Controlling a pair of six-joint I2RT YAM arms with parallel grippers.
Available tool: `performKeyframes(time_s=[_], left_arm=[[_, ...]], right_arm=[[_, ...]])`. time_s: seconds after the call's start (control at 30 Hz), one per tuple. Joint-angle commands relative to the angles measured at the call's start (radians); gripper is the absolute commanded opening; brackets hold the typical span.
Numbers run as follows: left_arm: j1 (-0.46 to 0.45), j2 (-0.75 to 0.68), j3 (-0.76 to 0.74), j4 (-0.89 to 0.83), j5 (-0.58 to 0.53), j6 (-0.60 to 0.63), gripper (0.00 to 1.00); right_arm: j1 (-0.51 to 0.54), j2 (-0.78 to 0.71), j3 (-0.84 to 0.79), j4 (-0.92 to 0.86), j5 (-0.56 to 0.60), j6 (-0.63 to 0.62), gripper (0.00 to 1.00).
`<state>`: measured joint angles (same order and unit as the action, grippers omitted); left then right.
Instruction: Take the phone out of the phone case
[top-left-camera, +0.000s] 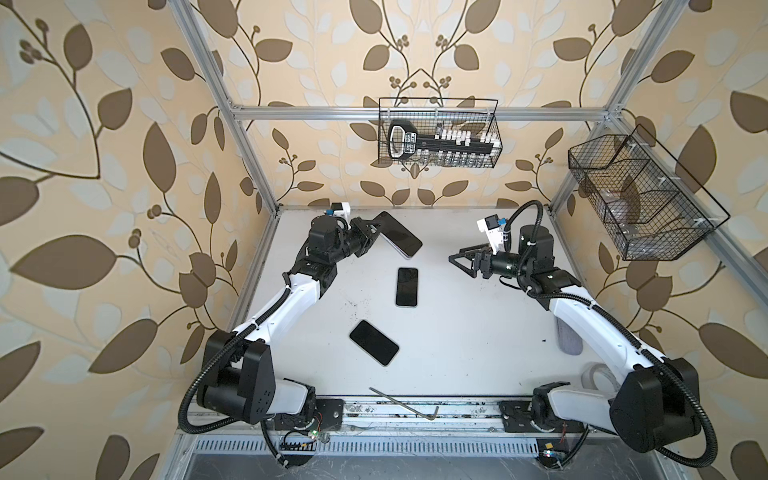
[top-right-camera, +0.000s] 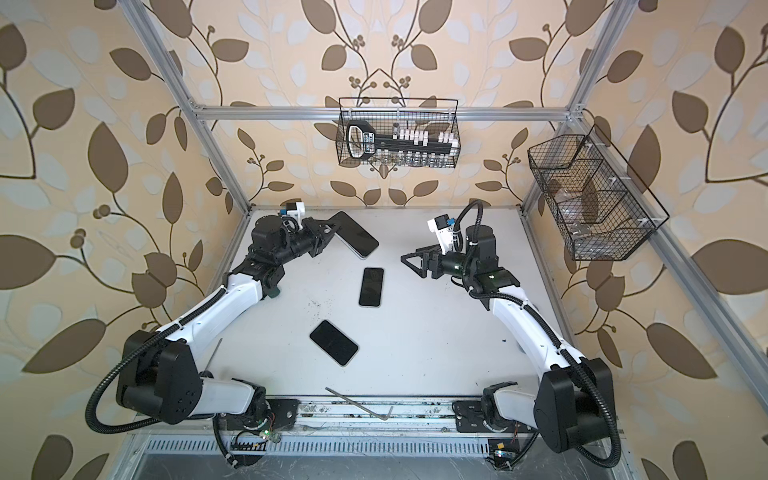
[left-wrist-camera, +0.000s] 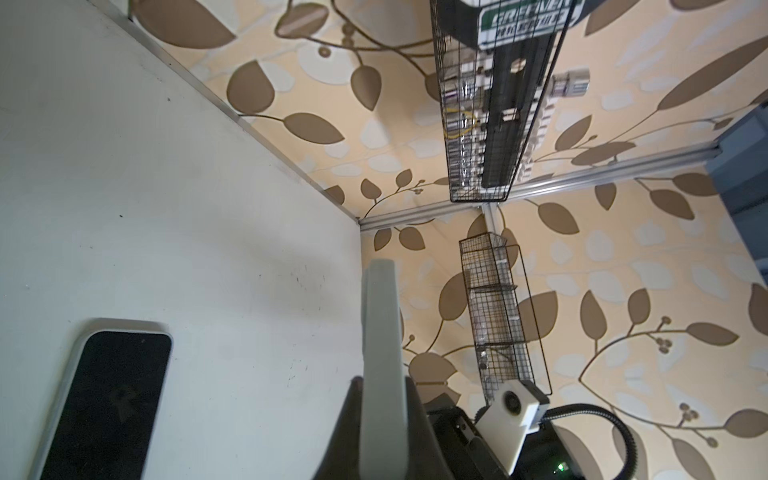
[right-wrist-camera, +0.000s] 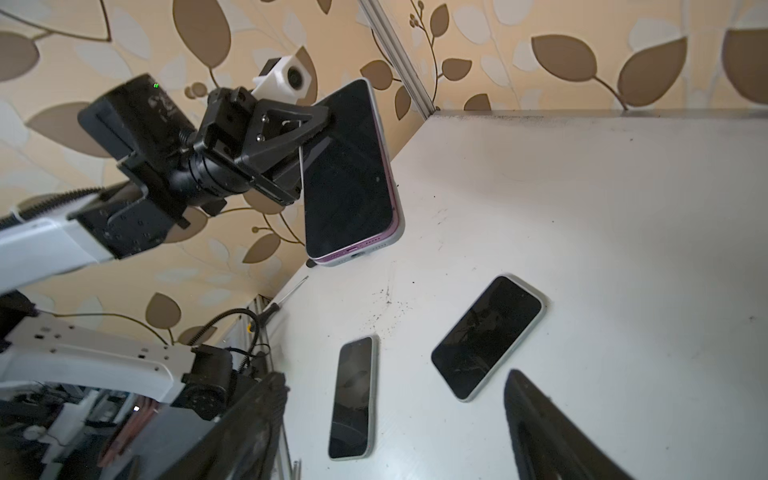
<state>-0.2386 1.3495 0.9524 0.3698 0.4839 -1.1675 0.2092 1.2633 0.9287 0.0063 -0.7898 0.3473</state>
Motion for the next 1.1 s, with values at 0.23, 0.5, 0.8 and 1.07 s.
performKeyframes(time_s=[0.23,0.5,0.8,1.07], left_arm=[[-0.002,-0.051,-0.116,0.282,-0.109,-0.220,0.00],[-0.002,-0.041,-0.136,0.337,-0.101,-0.240,0.00],[-0.031,-0.008,-0.126,0.400,-0.097,-0.282,0.00],[-0.098,0.044,-0.110,0.482,-0.104,-0.303,0.00]], right_arm=[[0.000,-0.007,-0.077,0.178,0.089,0.243,0.99],[0.063,0.033,-0.178,0.488,0.123,0.507,0.92],[0.112,0.070,-0.257,0.626,0.227,0.653,0.90],[0.125,0.147,-0.225,0.756,0.194,0.734,0.89]])
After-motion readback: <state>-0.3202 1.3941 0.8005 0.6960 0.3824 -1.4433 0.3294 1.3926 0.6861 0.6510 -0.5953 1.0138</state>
